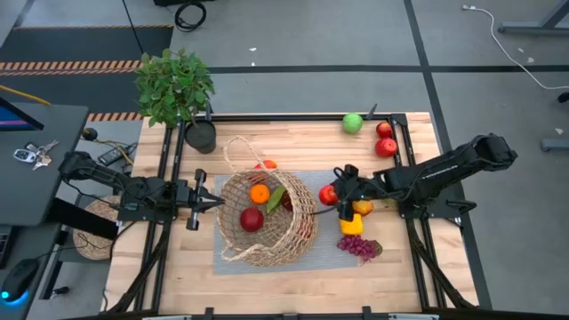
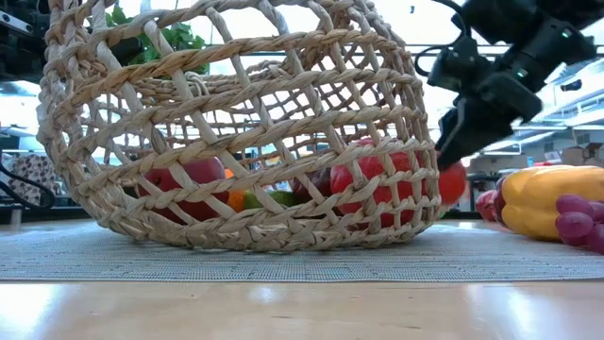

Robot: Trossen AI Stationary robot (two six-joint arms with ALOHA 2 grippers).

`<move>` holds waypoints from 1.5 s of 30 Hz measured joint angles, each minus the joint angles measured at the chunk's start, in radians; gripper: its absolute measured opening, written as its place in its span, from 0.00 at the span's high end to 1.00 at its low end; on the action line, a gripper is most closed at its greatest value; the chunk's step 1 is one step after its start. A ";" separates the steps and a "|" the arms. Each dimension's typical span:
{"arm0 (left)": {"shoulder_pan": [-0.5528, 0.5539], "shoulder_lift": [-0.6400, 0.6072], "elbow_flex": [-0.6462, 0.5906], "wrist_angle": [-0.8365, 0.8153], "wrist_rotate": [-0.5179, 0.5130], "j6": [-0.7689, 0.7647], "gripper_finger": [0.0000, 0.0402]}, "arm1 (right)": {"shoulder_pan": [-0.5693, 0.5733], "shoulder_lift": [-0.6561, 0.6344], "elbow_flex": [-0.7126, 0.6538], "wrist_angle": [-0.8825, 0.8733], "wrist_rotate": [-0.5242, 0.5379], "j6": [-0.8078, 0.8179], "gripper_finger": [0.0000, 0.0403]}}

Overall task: Build produce basket
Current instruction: Put the red apple into the brown woven basket

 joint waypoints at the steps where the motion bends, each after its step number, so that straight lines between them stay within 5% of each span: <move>1: 0.000 0.000 0.000 0.000 0.000 0.000 0.92 | -0.006 0.000 0.016 -0.023 -0.006 -0.004 0.19; 19: 0.000 0.000 0.000 0.000 0.000 0.000 0.91 | -0.075 -0.001 0.333 -0.379 -0.101 0.073 0.20; 32: 0.000 0.000 0.000 0.000 0.000 0.000 0.92 | -0.106 -0.146 0.357 -0.418 -0.100 -0.131 0.20; 37: 0.000 0.000 0.000 0.000 0.000 0.000 0.91 | -0.139 -0.210 0.388 -0.335 -0.117 -0.134 0.20; 45: 0.000 0.000 0.000 0.000 0.000 0.000 0.93 | -0.143 -0.168 0.389 0.090 -0.170 -0.274 0.20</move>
